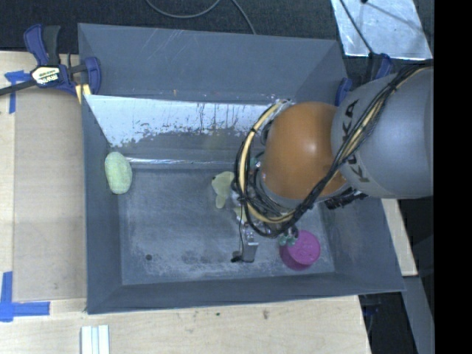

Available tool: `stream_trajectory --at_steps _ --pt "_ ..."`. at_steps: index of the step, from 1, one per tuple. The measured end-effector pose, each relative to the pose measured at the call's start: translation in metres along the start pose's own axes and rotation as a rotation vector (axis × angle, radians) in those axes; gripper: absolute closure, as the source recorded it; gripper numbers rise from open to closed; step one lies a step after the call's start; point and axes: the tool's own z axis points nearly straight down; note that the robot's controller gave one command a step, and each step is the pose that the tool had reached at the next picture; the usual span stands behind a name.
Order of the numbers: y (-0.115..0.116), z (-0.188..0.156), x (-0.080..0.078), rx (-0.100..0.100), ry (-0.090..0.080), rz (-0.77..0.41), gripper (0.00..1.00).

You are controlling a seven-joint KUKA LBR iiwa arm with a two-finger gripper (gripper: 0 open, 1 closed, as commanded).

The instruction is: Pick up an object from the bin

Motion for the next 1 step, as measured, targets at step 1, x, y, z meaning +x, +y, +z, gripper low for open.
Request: stream_trajectory --at_steps 1 --pt "-0.0003 -0.0044 -0.0020 -0.001 -0.008 0.002 0.00"
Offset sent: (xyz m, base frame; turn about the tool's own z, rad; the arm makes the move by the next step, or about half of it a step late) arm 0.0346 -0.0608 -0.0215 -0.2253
